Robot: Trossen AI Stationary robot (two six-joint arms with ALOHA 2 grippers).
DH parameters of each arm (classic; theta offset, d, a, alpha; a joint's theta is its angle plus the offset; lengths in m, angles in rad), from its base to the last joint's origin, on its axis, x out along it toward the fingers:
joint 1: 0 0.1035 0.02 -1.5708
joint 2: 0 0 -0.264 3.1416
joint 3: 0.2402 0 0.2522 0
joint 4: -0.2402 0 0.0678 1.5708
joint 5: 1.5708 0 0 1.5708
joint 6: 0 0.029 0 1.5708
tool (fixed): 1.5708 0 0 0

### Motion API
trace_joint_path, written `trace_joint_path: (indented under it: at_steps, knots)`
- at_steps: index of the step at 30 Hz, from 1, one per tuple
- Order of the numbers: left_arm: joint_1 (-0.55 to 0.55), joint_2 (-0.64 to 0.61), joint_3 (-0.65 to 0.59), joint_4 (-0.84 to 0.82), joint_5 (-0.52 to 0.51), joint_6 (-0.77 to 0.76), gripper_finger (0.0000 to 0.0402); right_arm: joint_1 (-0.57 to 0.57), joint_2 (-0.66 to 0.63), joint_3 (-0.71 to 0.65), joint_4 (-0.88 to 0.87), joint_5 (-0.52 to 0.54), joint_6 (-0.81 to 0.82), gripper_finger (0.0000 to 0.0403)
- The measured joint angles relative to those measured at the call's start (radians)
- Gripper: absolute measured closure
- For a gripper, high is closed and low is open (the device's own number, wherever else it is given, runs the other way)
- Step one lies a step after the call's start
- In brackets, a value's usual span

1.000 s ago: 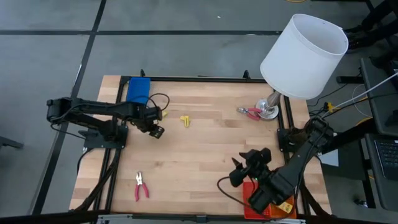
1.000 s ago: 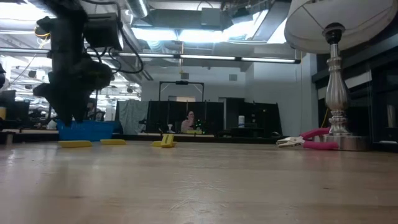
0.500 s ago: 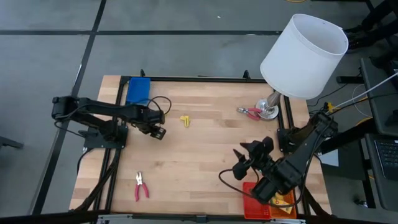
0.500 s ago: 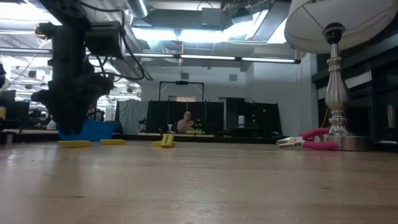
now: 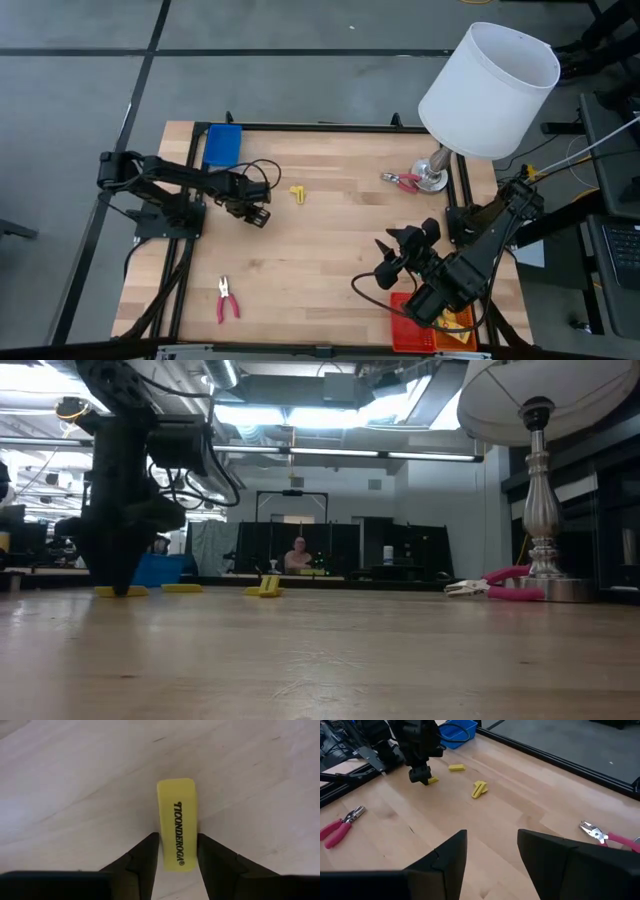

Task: Pick & Place School Supplies
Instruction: Put the yellow eraser into the blue bin

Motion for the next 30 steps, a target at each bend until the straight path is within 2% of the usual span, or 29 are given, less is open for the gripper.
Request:
trace_joint_path:
  at_steps: [5,8,12,14,20,30]
  knots:
    - [0.0,-0.026,-0.006,0.01,-0.021,0.006,0.0311,0.0,0.0,0.0,0.0,0.0,-0.001,0.0225]
    - [0.006,-0.08,-0.005,0.095,-0.065,0.018,0.0335,0.0,0.0,0.0,0.0,0.0,0.0,0.0225]
    - [0.021,-0.192,-0.006,0.207,-0.051,0.026,0.0336,0.0,0.0,0.0,0.0,0.018,0.007,0.0225]
    - [0.043,-0.26,-0.004,0.255,-0.076,-0.006,0.0333,0.0,0.0,0.0,0.0,0.025,0.011,0.0225]
    - [0.166,-0.412,-0.004,0.177,-0.255,-0.106,0.0333,0.0,0.0,0.0,0.0,0.052,0.031,0.0225]
    - [0.415,-0.44,0.055,0.032,-0.309,0.023,0.0337,-0.002,0.0,0.0,0.0,0.071,0.045,0.0225]
